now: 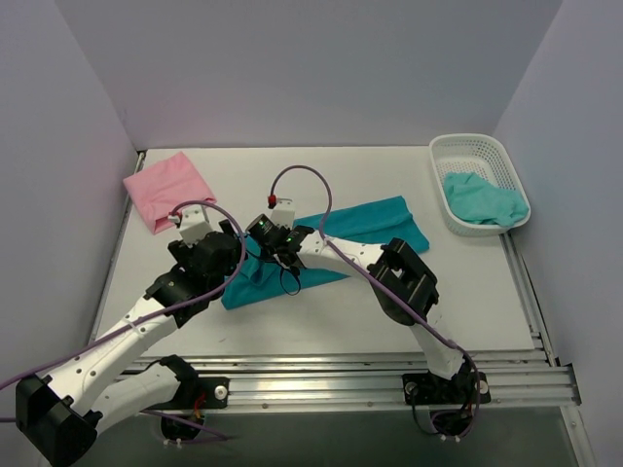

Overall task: Fold and stack the t-shirts
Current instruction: Fold the tshirt

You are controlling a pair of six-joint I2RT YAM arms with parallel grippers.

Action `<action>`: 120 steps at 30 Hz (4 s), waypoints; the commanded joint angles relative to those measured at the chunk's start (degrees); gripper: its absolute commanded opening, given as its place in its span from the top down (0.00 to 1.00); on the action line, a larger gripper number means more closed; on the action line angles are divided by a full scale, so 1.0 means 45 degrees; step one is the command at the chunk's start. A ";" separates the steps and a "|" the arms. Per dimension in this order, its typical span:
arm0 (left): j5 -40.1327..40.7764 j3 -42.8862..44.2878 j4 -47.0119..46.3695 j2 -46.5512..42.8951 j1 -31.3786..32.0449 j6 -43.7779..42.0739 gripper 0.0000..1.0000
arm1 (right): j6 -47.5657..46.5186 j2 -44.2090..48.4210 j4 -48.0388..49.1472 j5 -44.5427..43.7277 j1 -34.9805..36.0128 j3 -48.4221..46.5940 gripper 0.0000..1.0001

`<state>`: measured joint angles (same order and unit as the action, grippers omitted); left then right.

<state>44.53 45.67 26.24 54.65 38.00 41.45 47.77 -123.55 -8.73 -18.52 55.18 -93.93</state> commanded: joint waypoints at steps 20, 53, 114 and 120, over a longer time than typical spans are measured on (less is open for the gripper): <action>-0.0248 -0.0207 -0.1005 -0.0153 -0.0221 -0.0168 0.06 | 0.0342 0.2628 0.0026 -0.0863 0.0004 0.3136 1.00; -0.0795 -0.0247 -0.1827 0.0941 -0.0612 -0.0598 0.06 | -0.0010 0.1383 -0.1711 -0.1392 0.0317 -0.0353 0.28; -0.3938 0.1348 -0.5303 1.1017 -0.2191 0.4367 0.98 | -0.1298 1.3391 -0.3567 -0.4105 -0.2300 0.6088 0.28; -0.5032 0.7154 -0.3863 1.3221 -0.3969 0.2021 0.97 | -0.1474 1.3646 -0.3821 -0.4555 -0.2593 0.6205 0.27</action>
<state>25.61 64.18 3.36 109.75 23.33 57.71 42.65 -62.76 -23.73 -35.35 44.40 -65.56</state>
